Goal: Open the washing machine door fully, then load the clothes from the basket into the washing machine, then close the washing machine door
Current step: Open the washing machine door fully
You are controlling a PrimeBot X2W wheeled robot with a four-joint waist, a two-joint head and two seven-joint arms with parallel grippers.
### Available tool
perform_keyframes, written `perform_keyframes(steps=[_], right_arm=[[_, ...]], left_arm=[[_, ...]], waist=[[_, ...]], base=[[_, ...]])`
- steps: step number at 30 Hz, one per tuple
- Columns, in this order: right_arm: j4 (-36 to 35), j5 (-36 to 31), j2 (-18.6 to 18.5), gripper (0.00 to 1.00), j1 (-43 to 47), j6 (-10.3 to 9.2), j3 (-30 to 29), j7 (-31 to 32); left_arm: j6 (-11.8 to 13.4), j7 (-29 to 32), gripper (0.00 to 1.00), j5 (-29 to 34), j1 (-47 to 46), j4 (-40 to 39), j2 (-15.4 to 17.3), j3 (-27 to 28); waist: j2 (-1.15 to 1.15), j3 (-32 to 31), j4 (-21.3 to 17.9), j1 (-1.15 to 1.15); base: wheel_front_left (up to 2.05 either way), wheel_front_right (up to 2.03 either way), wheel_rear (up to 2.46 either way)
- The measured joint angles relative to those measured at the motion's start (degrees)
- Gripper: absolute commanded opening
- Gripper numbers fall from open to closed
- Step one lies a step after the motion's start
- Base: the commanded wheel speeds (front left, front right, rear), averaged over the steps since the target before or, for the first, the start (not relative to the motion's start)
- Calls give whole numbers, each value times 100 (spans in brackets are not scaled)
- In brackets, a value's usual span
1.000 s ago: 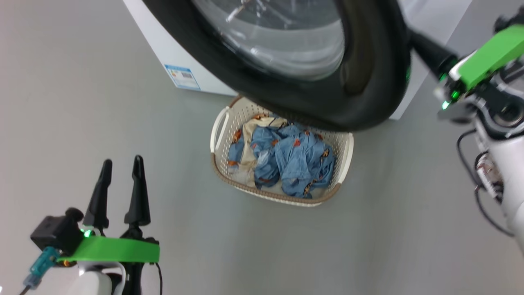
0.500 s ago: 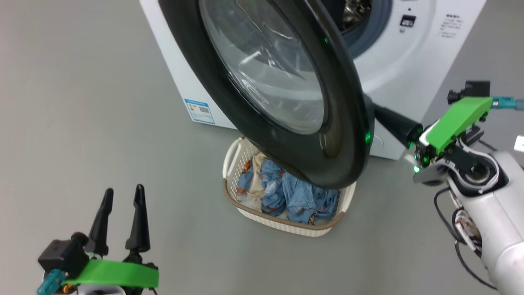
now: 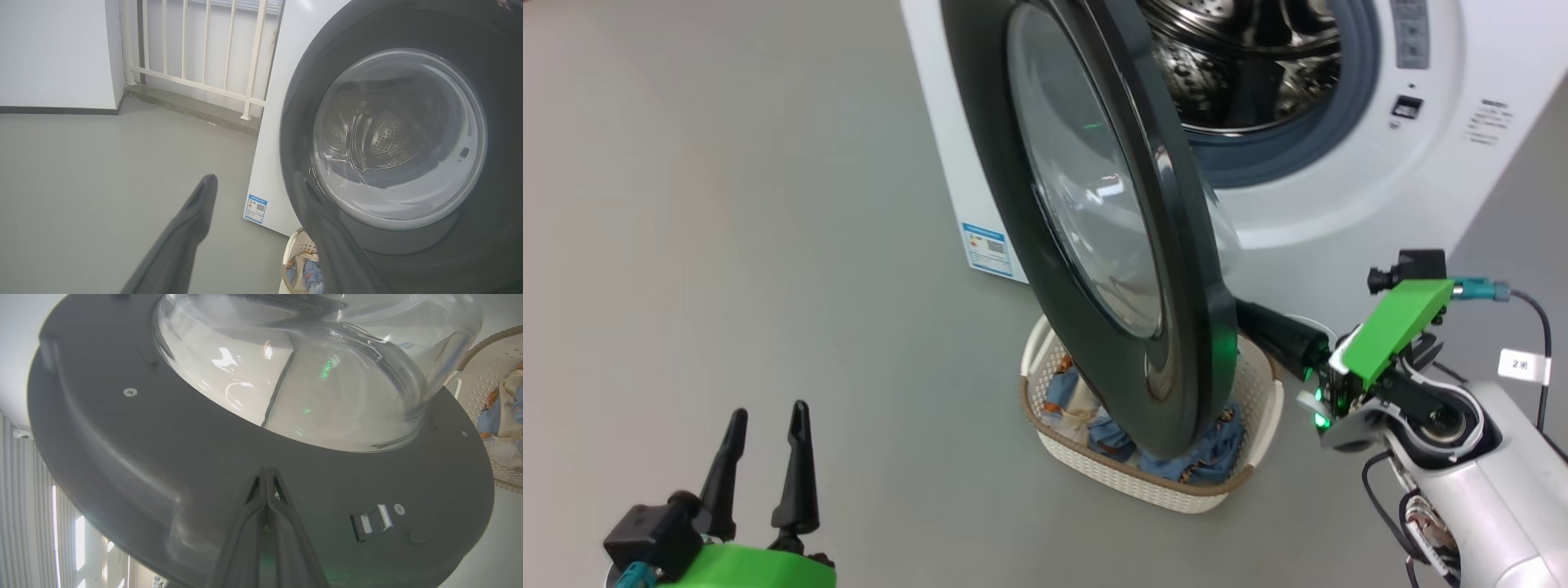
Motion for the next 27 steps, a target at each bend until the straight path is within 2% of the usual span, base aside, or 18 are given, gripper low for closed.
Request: perform_keyframes(steps=[14, 27], right_arm=[[-345, 1, 223, 0, 543, -1, 22, 230], [-419, -31, 361, 0, 574, -1, -42, 282]], left_arm=[[0, 0, 100, 7, 119, 56, 38, -4], [0, 0, 100, 8, 135, 65, 9, 26]], waist=[[0, -243, 541, 0], [0, -179, 558, 0]], base=[[0, 0, 0], [0, 0, 0]])
